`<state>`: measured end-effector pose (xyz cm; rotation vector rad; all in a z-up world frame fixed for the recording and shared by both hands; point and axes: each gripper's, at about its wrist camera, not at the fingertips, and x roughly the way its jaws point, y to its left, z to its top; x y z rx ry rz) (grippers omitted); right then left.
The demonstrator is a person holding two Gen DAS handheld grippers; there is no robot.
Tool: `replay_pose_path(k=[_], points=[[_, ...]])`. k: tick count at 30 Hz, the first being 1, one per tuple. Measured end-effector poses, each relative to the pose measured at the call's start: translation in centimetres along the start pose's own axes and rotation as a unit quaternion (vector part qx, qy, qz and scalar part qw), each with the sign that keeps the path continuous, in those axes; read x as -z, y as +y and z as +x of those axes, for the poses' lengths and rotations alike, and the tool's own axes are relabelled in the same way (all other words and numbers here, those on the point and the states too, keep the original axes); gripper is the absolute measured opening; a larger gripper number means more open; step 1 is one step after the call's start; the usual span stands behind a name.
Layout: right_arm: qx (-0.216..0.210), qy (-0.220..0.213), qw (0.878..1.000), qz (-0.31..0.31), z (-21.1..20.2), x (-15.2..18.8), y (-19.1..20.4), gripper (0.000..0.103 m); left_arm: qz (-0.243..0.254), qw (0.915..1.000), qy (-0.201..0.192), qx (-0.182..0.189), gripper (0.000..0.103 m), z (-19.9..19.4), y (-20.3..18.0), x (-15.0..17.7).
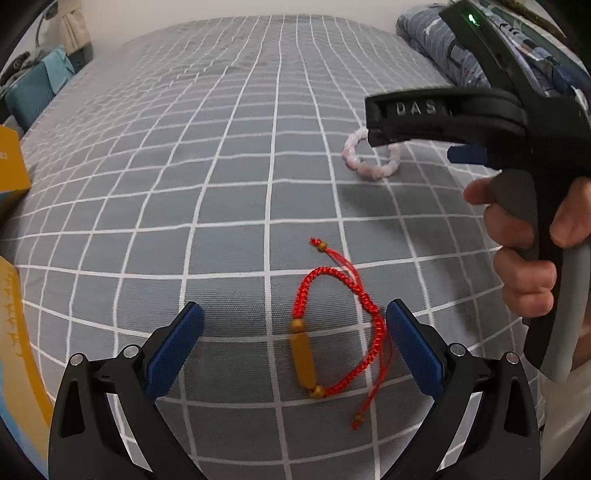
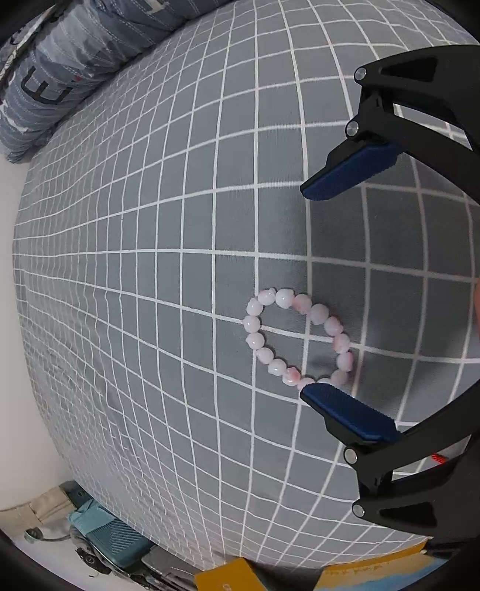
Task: Organize jewelry
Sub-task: 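Grasp the red string bracelet with the left tool while the right tool grips the pink-white bead bracelet, then lift both held bracelets and carry them over the white box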
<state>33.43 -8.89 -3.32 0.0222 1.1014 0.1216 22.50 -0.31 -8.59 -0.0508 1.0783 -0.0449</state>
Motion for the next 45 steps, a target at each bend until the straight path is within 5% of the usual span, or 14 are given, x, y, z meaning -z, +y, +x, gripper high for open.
replay_pose_path(k=[8,14,27,29,45], points=[[0.011,0.022,1.0,0.011,2.6,-0.7,0.5,0.084,0.006,0.9999,0.011,0.003,0.095,0.8,0.1,0.0],[0.028,0.027,0.999,0.016,3.0,-0.8,0.6,0.074,0.01,0.9997,0.013,-0.018,0.083,0.9,0.1,-0.1],[0.038,0.045,0.998,0.03,2.2,-0.5,0.4,0.019,0.001,0.9995,0.012,-0.029,0.016,-0.5,1.6,0.1],[0.038,0.044,0.998,0.033,2.0,-0.4,0.4,0.012,-0.001,0.9997,0.013,-0.021,0.012,-0.7,1.9,0.1],[0.027,-0.002,0.999,0.031,-2.2,0.5,0.8,0.012,-0.002,0.9998,-0.008,-0.016,0.011,-2.2,2.4,-0.6]])
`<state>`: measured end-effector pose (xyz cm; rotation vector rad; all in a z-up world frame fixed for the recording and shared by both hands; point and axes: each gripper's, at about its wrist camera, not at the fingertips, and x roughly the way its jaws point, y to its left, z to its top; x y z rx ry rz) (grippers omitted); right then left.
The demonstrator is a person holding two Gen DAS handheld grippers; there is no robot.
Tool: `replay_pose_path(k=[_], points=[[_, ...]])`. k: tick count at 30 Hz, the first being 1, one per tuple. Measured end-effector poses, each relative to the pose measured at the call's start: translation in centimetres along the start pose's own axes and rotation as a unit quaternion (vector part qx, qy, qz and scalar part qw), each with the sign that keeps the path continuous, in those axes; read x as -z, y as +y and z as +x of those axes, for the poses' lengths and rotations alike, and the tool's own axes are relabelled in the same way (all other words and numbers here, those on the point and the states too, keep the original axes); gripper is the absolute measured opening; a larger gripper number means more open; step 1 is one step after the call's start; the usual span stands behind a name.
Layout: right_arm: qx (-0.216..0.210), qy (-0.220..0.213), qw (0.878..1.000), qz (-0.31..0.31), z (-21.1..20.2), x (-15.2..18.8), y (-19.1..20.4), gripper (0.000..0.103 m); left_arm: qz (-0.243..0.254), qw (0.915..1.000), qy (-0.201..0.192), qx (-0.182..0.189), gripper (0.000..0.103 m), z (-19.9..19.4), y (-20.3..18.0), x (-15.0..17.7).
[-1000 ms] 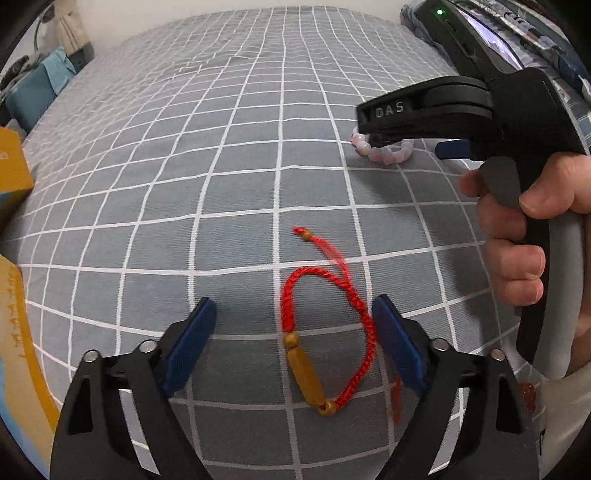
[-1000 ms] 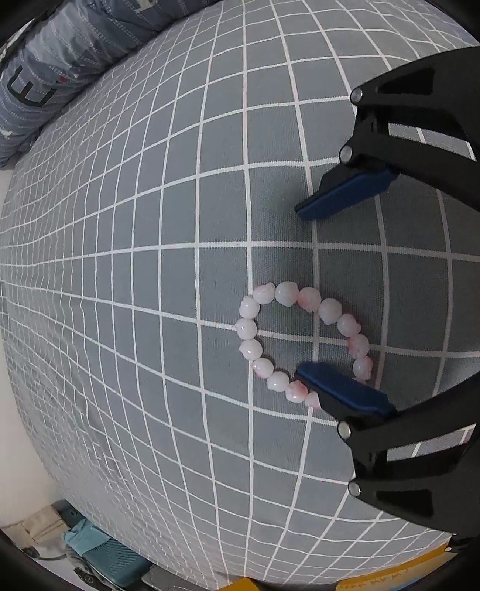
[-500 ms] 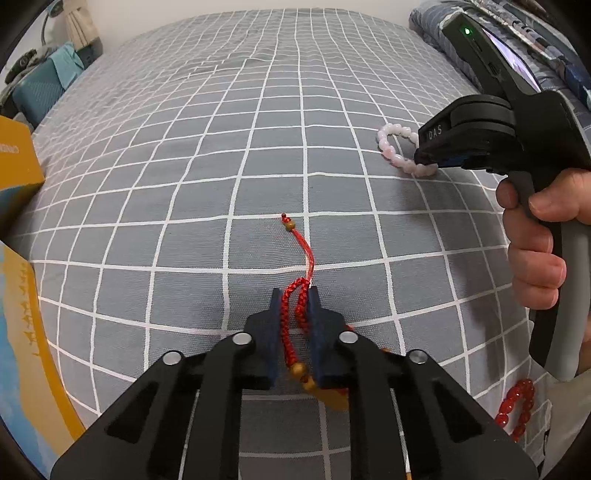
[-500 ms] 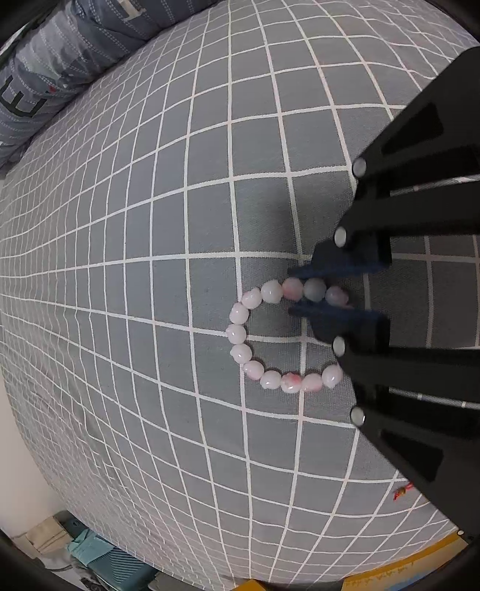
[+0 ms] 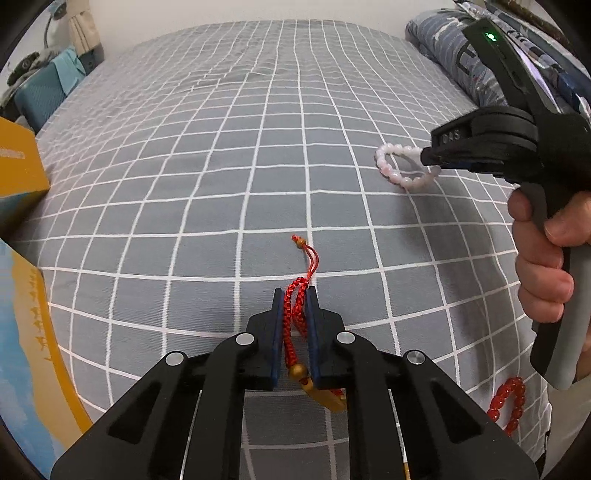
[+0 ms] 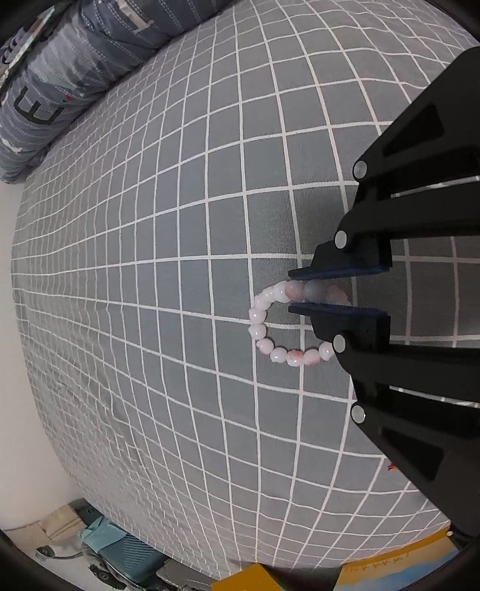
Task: Organize jewelry
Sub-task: 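Lift both held bracelets and carry them over the white box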
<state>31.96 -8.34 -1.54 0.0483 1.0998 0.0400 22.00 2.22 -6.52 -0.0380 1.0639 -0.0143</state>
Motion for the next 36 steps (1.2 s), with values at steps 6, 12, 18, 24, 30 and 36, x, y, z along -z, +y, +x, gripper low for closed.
replay_pose_path(k=[6,12,18,24,30,36], points=[[-0.001,-0.007,1.0,-0.003,-0.9,0.4,0.0,0.012,0.0,1.0,-0.004,0.002,0.011,-0.6,0.0,0.0],[-0.009,-0.021,1.0,-0.006,-2.5,0.2,0.1,0.012,-0.007,0.9999,-0.013,0.0,0.011,-1.8,0.5,0.2],[-0.012,-0.027,1.0,-0.011,-4.0,0.1,0.3,0.012,-0.002,0.9998,-0.017,0.005,0.011,-3.2,0.0,0.4],[-0.02,-0.044,0.999,-0.018,-6.2,0.5,0.5,0.012,0.0,0.9997,-0.025,-0.006,0.011,-4.5,-0.3,-0.1],[-0.023,-0.057,0.998,-0.034,-8.5,1.1,0.8,0.012,-0.007,0.9994,-0.033,-0.005,0.011,-6.9,0.0,-0.2],[-0.022,-0.069,0.996,-0.051,-11.6,2.5,1.4,0.012,-0.018,0.9989,-0.043,-0.01,0.011,-9.4,0.9,-0.2]])
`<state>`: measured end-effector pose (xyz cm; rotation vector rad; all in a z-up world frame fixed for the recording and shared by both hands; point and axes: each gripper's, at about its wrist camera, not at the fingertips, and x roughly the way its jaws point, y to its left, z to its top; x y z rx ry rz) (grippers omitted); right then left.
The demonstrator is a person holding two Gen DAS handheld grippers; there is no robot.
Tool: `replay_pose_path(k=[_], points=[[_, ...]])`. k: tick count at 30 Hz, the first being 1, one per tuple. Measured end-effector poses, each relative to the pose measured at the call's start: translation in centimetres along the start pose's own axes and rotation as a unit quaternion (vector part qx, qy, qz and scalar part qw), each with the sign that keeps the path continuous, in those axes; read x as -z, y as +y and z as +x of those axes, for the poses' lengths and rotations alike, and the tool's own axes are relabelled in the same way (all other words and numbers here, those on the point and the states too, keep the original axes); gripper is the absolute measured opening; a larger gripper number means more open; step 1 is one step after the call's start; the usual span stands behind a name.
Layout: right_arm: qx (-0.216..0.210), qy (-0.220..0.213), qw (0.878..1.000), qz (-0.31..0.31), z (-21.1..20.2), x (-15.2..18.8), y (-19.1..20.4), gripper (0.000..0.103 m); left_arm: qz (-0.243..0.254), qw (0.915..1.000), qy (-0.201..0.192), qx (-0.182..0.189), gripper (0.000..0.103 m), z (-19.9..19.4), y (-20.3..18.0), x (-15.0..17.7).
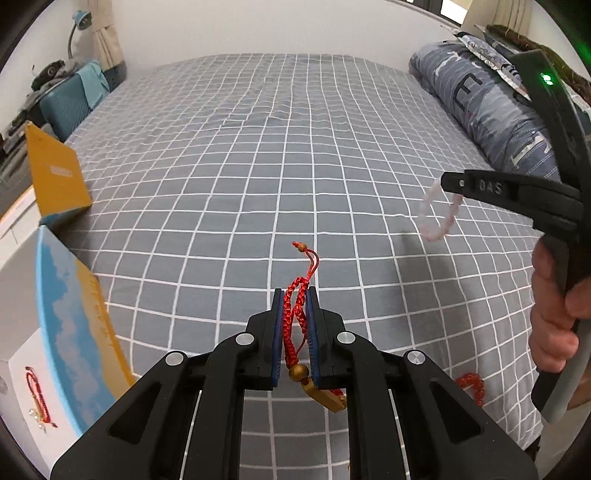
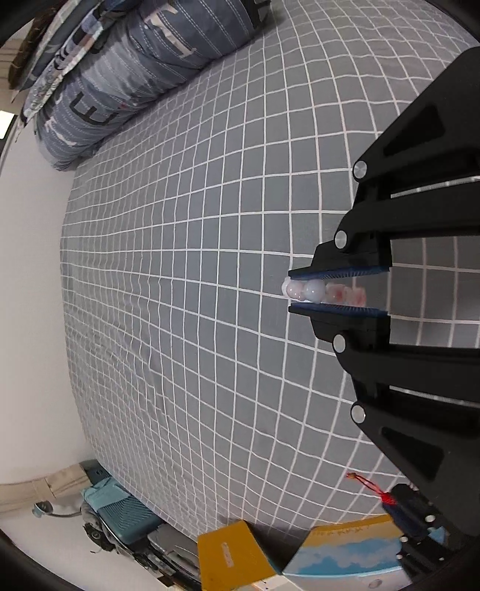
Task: Organize jewelry
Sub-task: 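Lift both held bracelets and carry them over the white box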
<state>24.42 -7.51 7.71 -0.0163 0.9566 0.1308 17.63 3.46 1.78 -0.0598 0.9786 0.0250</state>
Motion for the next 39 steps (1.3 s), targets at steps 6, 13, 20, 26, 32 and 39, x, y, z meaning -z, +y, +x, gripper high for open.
replay_pose_path(k=[6,13,20,26,32,39], points=[[-0.007,-0.007,1.0,-0.009,-2.5,1.0,0.9,0.012,-0.013,0.9999,-0.006,-0.004,0.011,-2.3,0.9,0.1],[-0.012,-0.013,1.0,-0.022,-5.0,2.8,2.0,0.012,-0.025,0.9995,-0.015,-0.015,0.011,-4.9,2.0,0.6],[-0.021,-0.019,0.999,-0.04,-7.2,4.8,3.6,0.012,-0.036,0.9988,-0.024,-0.025,0.011,-7.2,3.4,1.2],[-0.029,-0.026,0.997,-0.06,-9.3,5.8,6.0,0.012,-0.05,0.9972,-0.031,-0.045,0.011,-9.7,6.0,2.2],[-0.06,-0.038,0.994,-0.088,-11.5,6.2,10.9,0.012,-0.081,0.9925,-0.037,-0.083,0.011,-12.7,10.9,3.9],[-0.097,-0.047,0.986,-0.126,-13.6,6.7,18.2,0.012,-0.13,0.9815,-0.043,-0.135,0.012,-16.3,17.9,6.4]])
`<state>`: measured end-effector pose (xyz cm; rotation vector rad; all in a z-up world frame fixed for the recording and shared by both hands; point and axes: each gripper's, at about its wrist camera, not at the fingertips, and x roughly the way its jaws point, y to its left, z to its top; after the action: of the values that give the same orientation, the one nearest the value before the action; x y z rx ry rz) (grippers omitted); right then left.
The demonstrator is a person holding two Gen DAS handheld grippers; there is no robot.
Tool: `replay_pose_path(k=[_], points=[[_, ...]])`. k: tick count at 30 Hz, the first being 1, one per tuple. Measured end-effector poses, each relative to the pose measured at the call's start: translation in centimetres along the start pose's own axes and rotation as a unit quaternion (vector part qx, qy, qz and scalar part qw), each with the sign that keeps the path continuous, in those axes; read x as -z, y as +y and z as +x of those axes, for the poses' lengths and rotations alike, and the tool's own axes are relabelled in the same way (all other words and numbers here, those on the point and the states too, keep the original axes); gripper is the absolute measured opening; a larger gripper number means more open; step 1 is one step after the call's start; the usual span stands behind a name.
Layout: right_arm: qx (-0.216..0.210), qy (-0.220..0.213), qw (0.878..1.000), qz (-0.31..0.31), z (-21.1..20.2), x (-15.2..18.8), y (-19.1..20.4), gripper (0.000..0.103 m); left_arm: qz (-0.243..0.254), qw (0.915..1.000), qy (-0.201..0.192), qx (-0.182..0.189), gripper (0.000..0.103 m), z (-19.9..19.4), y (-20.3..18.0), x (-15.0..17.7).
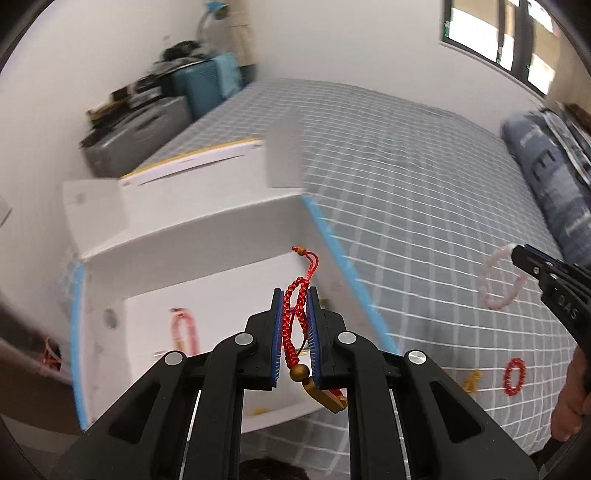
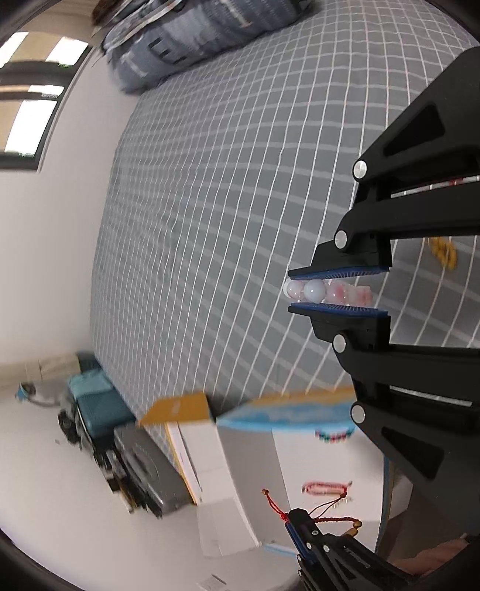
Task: Organize jewelry
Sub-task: 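Lift both held bracelets and carry them over the white box, then open both tools releasing the red string and pink-white bracelets into the box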
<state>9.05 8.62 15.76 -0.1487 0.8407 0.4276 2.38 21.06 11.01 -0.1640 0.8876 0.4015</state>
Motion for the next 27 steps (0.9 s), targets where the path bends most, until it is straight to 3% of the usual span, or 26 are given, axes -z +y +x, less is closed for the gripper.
replay_pose_path(k=[12,22,27], points=[[-0.052,0.002,0.997,-0.062,0.7,-1.0,11.4,0.012,-0.061,0.997,0.014,-0.045,0.012,-0.7,9.2,1.5],[-0.07,0.029,0.993,-0.093,4.4,0.4,16.6,0.012,-0.112,0.9912,0.043,-0.056,0.012,2.1,14.3,3.3],[-0.08,0.052,0.991,-0.096,6.8,1.3,17.9,0.012,-0.115,0.9899,0.064,-0.054,0.012,4.5,15.3,3.8]])
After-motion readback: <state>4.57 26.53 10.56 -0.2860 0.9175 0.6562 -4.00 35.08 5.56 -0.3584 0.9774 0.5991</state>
